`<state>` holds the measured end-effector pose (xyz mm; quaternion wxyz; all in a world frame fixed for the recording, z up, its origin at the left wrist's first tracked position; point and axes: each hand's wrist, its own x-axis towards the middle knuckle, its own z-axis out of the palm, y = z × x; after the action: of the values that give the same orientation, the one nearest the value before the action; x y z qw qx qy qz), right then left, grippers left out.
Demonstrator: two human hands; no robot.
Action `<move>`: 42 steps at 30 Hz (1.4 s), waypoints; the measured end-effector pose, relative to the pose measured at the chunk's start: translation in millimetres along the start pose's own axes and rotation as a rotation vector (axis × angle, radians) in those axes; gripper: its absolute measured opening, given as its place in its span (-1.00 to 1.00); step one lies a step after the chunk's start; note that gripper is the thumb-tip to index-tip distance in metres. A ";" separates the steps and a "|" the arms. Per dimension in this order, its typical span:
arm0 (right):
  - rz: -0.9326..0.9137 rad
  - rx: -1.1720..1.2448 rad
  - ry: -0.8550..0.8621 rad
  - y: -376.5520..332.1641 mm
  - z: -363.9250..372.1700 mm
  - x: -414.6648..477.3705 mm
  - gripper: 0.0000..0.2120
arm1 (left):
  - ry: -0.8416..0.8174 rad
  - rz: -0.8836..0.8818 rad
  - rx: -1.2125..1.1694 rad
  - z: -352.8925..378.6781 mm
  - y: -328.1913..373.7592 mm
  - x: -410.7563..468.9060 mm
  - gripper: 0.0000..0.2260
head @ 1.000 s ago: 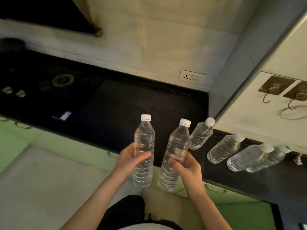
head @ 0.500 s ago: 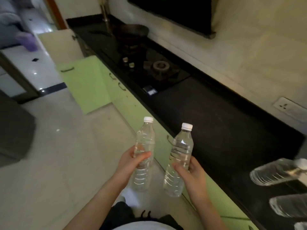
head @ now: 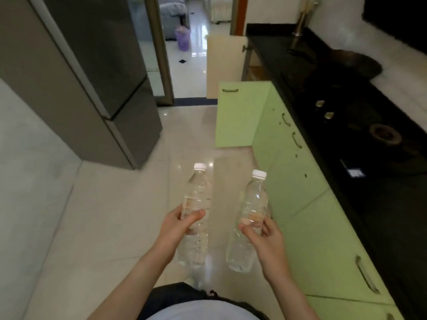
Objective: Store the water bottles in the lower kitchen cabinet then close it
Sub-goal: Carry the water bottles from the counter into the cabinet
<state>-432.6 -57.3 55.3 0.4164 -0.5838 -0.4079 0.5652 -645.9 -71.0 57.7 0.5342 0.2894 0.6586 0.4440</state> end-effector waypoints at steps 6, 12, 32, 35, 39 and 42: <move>-0.040 -0.096 -0.148 -31.9 105.5 66.9 -0.76 | 0.171 0.004 -0.081 -94.9 27.3 61.6 -0.50; -0.018 -0.163 -0.221 -47.1 169.3 152.8 -0.74 | 0.236 -0.034 -0.159 -125.4 44.6 135.3 -0.55; -0.068 -0.173 -0.273 -174.9 320.0 561.5 -0.70 | 0.311 -0.035 -0.154 -138.7 265.8 511.2 -0.53; -0.036 -0.153 -0.214 -176.5 337.4 614.0 -0.73 | 0.265 -0.074 -0.125 -139.0 283.3 578.1 -0.68; -0.019 -0.095 -0.135 -199.9 368.7 695.0 -0.78 | 0.214 -0.054 -0.093 -139.9 319.4 680.1 -0.80; -0.039 -0.079 -0.062 -229.7 394.1 758.9 -0.77 | 0.142 -0.031 -0.056 -143.8 362.2 761.5 -0.77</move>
<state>-806.4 744.9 24.2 0.3912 -0.5740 -0.4541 0.5580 -1017.1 699.6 46.4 0.5008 0.2319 0.6864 0.4735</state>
